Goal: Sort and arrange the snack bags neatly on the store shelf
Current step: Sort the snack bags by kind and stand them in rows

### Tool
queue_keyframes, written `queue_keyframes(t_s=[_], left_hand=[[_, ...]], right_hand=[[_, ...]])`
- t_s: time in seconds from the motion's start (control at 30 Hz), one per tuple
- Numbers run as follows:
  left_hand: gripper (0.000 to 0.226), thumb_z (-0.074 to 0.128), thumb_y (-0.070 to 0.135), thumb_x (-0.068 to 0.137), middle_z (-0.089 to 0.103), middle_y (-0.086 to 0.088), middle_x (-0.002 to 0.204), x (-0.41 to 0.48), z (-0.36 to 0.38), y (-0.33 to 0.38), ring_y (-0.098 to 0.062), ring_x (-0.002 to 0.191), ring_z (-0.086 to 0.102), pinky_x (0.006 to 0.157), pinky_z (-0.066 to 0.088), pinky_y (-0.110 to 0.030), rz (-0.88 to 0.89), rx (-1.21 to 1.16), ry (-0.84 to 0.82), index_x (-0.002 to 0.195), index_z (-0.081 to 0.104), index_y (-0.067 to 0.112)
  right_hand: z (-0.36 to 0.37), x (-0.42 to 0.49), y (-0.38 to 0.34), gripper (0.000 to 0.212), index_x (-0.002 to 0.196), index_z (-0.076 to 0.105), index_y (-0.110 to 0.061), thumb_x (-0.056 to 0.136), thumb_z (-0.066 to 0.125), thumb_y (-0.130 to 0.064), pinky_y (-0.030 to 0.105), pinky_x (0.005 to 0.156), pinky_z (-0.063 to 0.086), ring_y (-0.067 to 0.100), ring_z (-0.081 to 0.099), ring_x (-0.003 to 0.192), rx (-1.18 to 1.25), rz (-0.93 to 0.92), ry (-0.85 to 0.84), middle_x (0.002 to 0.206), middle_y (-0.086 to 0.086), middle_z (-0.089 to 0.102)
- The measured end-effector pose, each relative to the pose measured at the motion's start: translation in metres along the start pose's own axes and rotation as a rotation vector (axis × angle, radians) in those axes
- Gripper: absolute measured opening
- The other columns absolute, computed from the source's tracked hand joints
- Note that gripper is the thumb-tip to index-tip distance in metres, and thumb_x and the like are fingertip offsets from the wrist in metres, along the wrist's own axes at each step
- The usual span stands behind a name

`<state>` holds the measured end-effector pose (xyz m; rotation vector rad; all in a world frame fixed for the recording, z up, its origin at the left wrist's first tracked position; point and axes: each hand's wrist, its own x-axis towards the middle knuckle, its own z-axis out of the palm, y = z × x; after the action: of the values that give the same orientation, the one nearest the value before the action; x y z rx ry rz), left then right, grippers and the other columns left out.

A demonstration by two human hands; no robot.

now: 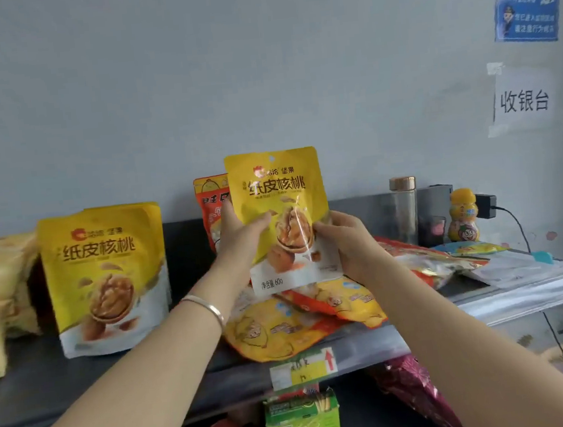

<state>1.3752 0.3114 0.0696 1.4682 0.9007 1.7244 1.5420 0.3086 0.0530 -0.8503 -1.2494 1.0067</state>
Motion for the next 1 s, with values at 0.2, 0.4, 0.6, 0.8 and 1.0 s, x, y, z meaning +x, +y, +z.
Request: queue_keyframes(t_s=[0.2, 0.4, 0.6, 0.8, 1.0], left_hand=[[0.07, 0.063, 0.006, 0.081, 0.03, -0.011, 0.141, -0.008, -0.108, 0.042, -0.016, 0.126, 0.033, 0.1, 0.028, -0.025, 0.371, 0.467, 0.422, 0.142, 0.03, 0.019], [0.058, 0.064, 0.006, 0.08, 0.019, -0.019, 0.15, -0.029, -0.182, 0.034, -0.034, 0.139, 0.02, 0.112, 0.021, -0.04, 0.548, 0.915, 0.585, 0.134, 0.046, 0.016], [0.038, 0.068, 0.004, 0.074, 0.048, -0.016, 0.128, -0.042, -0.213, 0.008, -0.032, 0.119, 0.039, 0.095, 0.039, -0.05, 0.612, 1.125, 0.38, 0.11, 0.064, 0.016], [0.029, 0.061, 0.01, 0.077, 0.057, -0.011, 0.118, -0.049, -0.202, 0.001, -0.029, 0.108, 0.047, 0.085, 0.042, -0.043, 0.742, 1.151, 0.272, 0.105, 0.064, 0.017], [0.027, 0.049, 0.021, 0.083, 0.063, -0.009, 0.103, -0.049, -0.178, -0.01, -0.029, 0.096, 0.059, 0.079, 0.047, -0.037, 0.773, 1.07, 0.034, 0.102, 0.065, 0.011]], right_hand=[[0.131, -0.008, 0.02, 0.017, 0.089, 0.063, -0.015, 0.094, 0.052, -0.004, 0.05, 0.08, 0.052, 0.03, 0.061, 0.082, 0.061, -0.005, -0.148, 0.093, 0.016, 0.064], [0.224, -0.036, 0.063, 0.019, 0.084, 0.062, -0.012, 0.095, 0.05, -0.001, 0.042, 0.081, 0.051, 0.027, 0.061, 0.085, 0.102, 0.006, -0.211, 0.088, 0.012, 0.064], [0.241, -0.052, 0.089, 0.027, 0.092, 0.065, -0.019, 0.096, 0.046, -0.001, 0.019, 0.062, 0.051, 0.008, 0.065, 0.075, 0.021, 0.156, -0.309, 0.084, -0.002, 0.068], [0.232, -0.052, 0.078, 0.027, 0.091, 0.063, -0.011, 0.089, 0.045, 0.009, 0.03, 0.071, 0.051, 0.017, 0.063, 0.075, -0.072, 0.098, -0.285, 0.082, 0.006, 0.065], [0.198, -0.05, 0.048, 0.032, 0.095, 0.064, -0.009, 0.085, 0.041, 0.011, 0.036, 0.078, 0.054, 0.02, 0.063, 0.081, -0.271, -0.091, -0.075, 0.089, 0.01, 0.067]])
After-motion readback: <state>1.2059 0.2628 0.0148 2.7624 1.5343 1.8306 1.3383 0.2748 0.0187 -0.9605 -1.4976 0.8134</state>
